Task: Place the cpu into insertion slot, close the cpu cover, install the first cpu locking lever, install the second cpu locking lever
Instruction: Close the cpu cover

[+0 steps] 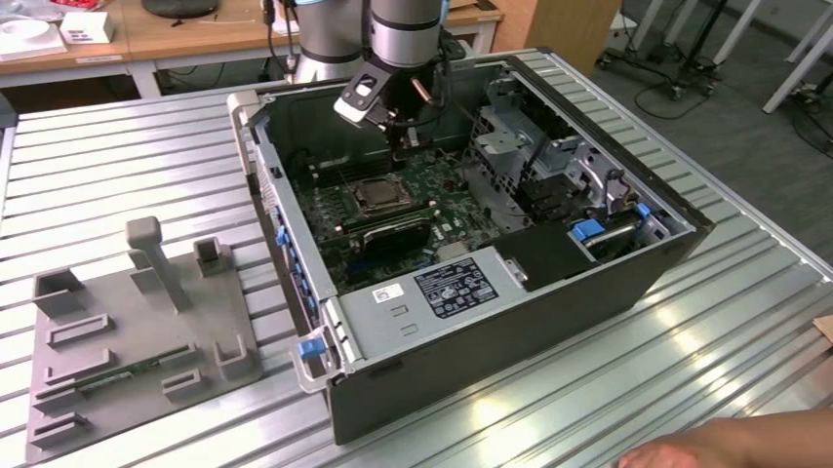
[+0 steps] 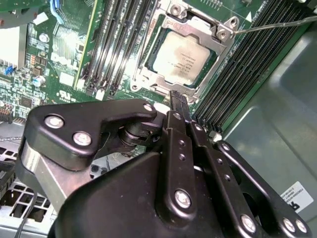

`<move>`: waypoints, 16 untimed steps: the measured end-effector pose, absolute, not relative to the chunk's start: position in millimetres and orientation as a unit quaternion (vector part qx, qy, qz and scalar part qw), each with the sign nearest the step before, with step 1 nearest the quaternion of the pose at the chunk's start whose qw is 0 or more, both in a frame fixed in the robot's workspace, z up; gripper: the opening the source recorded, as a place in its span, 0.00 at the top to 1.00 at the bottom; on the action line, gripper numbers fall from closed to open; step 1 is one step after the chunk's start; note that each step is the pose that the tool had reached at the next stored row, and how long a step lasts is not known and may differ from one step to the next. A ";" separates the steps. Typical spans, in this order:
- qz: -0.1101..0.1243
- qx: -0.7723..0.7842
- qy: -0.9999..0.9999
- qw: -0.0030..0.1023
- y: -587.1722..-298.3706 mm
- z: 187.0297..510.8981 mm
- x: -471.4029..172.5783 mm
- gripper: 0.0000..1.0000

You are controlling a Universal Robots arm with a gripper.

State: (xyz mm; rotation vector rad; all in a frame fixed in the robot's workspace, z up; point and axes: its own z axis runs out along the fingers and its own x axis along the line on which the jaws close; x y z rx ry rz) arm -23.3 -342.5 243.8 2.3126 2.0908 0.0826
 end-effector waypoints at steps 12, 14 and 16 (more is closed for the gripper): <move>0.025 0.741 0.671 0.011 -342.7 243.4 -23.3 0.90; 0.025 0.740 0.672 0.010 -342.9 243.1 -23.4 0.90; 0.026 0.737 0.675 0.010 -342.9 242.9 -23.5 0.90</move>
